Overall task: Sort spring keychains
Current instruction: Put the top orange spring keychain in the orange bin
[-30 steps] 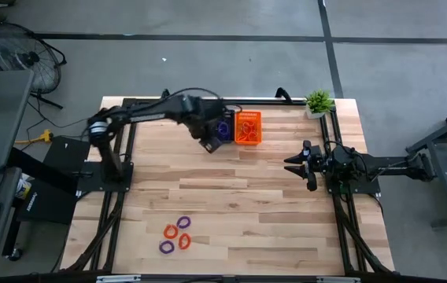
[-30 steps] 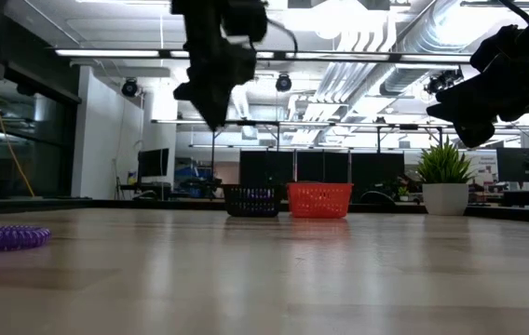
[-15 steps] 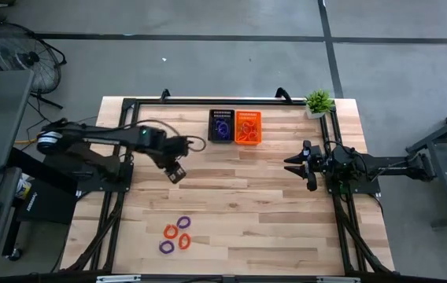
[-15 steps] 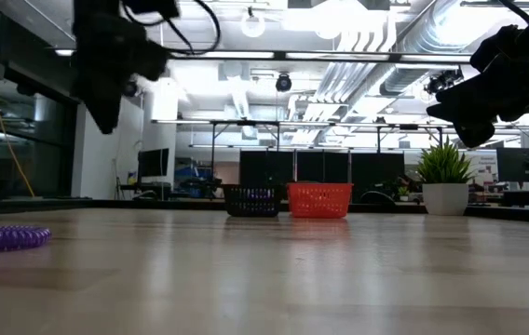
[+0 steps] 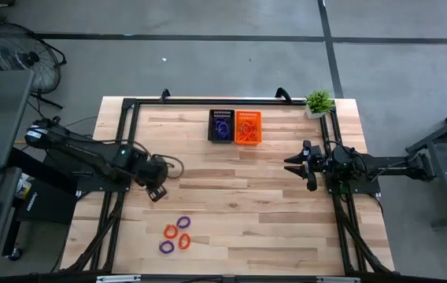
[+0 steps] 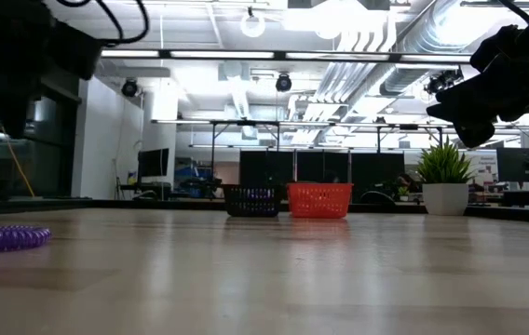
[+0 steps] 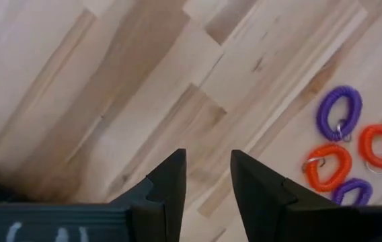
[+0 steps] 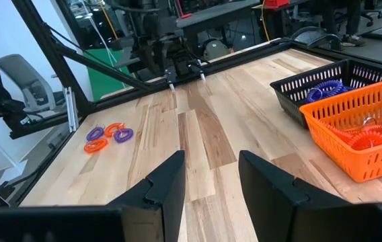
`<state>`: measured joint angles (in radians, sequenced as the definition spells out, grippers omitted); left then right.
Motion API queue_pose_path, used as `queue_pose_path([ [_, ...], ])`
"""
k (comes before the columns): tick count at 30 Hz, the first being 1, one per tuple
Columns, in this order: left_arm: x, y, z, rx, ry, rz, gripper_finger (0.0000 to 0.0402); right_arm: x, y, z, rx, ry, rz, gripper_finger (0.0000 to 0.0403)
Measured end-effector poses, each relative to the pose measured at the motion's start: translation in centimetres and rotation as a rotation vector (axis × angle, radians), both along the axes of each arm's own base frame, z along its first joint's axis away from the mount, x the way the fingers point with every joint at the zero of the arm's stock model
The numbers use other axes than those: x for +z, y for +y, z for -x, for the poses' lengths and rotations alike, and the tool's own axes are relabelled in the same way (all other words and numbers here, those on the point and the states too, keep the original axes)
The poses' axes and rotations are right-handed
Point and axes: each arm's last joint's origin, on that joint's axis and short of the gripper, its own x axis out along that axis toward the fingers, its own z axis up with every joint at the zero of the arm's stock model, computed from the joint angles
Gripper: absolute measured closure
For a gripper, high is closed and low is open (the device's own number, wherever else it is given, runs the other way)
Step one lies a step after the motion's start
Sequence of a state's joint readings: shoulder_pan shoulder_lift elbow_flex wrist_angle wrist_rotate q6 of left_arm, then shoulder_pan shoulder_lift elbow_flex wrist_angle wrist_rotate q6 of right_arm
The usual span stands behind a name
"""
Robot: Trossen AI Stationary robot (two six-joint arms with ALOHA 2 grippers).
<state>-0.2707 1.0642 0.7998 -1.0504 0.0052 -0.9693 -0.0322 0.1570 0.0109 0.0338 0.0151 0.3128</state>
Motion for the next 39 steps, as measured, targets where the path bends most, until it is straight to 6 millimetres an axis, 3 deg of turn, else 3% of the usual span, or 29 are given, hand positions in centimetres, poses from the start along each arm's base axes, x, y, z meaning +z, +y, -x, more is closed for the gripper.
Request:
queue_pose_path([
  [8,-0.6,-2.1,1.1,0.063,0.015,0.001,0.0287,0.0,0.0,0.0,0.0,0.0,0.0,0.0269],
  [17,-1.0,-4.5,0.9,0.118,-0.023,0.041,0.0287,0.0,0.0,0.0,0.0,0.0,0.0,0.0269],
  [29,-4.1,-8.8,-1.6,0.19,0.009,0.144,0.0287,0.0,0.0,0.0,0.0,0.0,0.0,0.0269],
  [39,-4.4,-11.5,-4.4,0.196,0.065,0.173,0.0287,0.0,0.0,0.0,0.0,0.0,0.0,0.0269],
])
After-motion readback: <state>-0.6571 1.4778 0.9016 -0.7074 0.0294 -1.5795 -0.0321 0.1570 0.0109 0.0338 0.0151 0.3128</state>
